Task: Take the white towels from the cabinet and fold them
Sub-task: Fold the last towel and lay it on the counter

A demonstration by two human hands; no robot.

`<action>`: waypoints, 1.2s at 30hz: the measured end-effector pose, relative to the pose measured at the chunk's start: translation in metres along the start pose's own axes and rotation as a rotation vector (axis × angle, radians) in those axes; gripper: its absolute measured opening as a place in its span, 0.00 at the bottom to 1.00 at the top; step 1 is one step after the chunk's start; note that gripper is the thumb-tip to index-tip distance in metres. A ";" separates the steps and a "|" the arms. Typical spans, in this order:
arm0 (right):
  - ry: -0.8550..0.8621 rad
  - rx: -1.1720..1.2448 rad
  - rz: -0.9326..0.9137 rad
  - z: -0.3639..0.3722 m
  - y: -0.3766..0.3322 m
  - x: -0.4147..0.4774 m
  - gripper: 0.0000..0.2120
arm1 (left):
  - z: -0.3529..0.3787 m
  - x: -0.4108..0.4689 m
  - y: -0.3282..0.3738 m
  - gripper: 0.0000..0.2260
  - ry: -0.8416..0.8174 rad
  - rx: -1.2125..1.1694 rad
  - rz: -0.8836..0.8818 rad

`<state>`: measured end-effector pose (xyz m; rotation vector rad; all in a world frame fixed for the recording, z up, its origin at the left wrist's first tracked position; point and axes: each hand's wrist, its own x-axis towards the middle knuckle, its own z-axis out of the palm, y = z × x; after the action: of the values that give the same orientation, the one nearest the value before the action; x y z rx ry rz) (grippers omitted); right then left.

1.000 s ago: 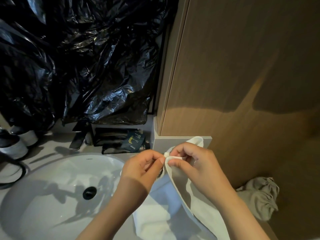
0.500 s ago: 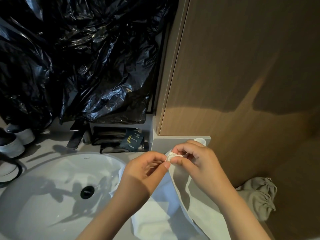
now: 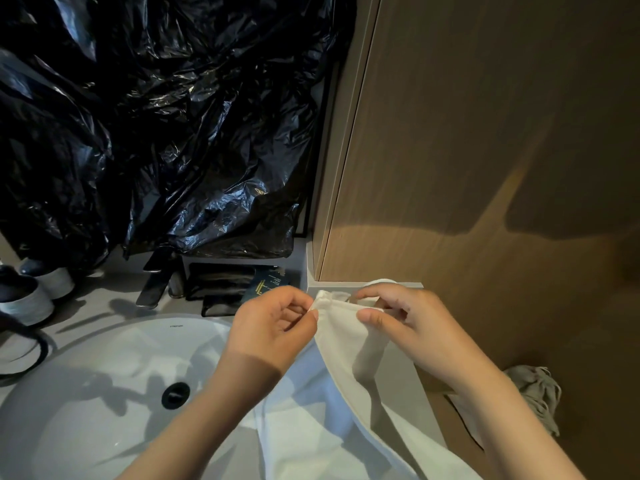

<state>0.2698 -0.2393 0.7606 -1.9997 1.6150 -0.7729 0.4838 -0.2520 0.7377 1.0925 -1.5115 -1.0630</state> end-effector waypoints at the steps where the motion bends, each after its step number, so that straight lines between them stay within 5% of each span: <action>1: -0.003 -0.004 -0.003 0.001 -0.001 0.001 0.13 | 0.000 0.002 0.002 0.05 -0.018 0.010 -0.013; 4: -0.024 -0.024 -0.058 0.009 -0.005 0.006 0.17 | 0.002 0.002 0.004 0.05 -0.058 -0.010 -0.024; 8: -0.042 0.058 -0.089 0.016 -0.003 0.012 0.07 | 0.001 -0.004 0.005 0.04 -0.041 -0.061 -0.001; 14: 0.056 -0.043 -0.137 0.030 -0.001 0.014 0.12 | 0.000 0.004 0.011 0.03 -0.057 0.066 -0.042; 23: 0.166 -0.193 -0.148 -0.001 -0.025 0.019 0.08 | -0.008 0.028 0.037 0.04 -0.014 0.243 0.226; 28: 0.136 -0.322 -0.052 -0.039 -0.025 0.015 0.15 | -0.016 0.066 0.050 0.04 0.085 0.323 0.300; 36: 0.216 -0.013 -0.161 -0.061 -0.028 0.011 0.18 | -0.011 0.118 0.071 0.03 0.248 0.310 0.223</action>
<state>0.2503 -0.2440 0.8257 -2.1365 1.5902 -1.0742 0.4682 -0.3516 0.8318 1.1846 -1.5830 -0.5298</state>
